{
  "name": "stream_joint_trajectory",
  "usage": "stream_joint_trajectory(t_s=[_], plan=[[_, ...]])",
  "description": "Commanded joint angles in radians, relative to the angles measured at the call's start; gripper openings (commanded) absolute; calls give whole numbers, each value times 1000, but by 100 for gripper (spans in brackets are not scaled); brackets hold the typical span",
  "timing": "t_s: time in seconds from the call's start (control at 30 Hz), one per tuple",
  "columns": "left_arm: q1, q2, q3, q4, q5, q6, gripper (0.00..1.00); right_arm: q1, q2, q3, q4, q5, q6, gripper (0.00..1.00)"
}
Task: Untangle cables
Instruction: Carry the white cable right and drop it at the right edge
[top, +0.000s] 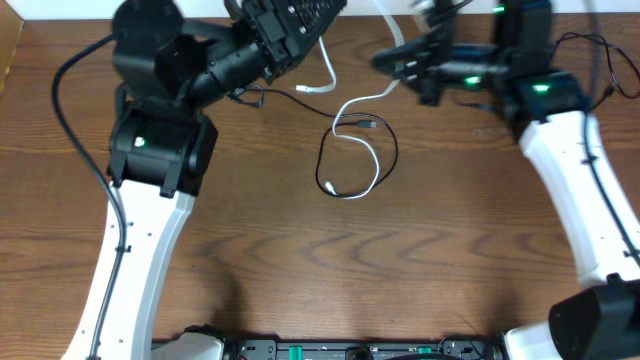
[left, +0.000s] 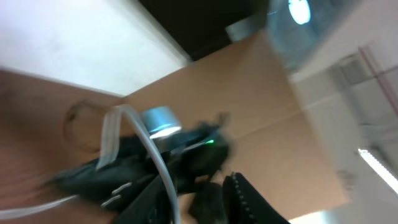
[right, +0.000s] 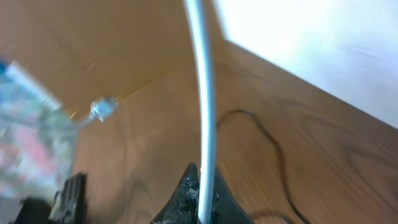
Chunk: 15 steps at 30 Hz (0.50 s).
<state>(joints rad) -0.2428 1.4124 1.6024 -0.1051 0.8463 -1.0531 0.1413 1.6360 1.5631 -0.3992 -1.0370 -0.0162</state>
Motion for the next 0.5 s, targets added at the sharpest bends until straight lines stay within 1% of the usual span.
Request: stream_joint_trajectory(t_s=[0.0, 0.1, 0.2, 0.33, 0.4, 0.47], plan=[[4, 43, 11, -64, -5, 135, 41, -114, -91, 8, -40, 41, 89, 1], [4, 80, 11, -114, -5, 140, 53, -219, -133, 8, -70, 41, 174, 1], [4, 115, 10, -134, 5, 140, 58, -321, -163, 8, -74, 41, 284, 1], [4, 142, 8, -150, 18, 145, 59, -457, -187, 8, -113, 42, 369, 1], [4, 148, 7, -158, 21, 159, 59, -521, -188, 8, -147, 46, 365, 1], [4, 150, 5, -174, 21, 175, 59, -578, -187, 8, -190, 98, 308, 1]])
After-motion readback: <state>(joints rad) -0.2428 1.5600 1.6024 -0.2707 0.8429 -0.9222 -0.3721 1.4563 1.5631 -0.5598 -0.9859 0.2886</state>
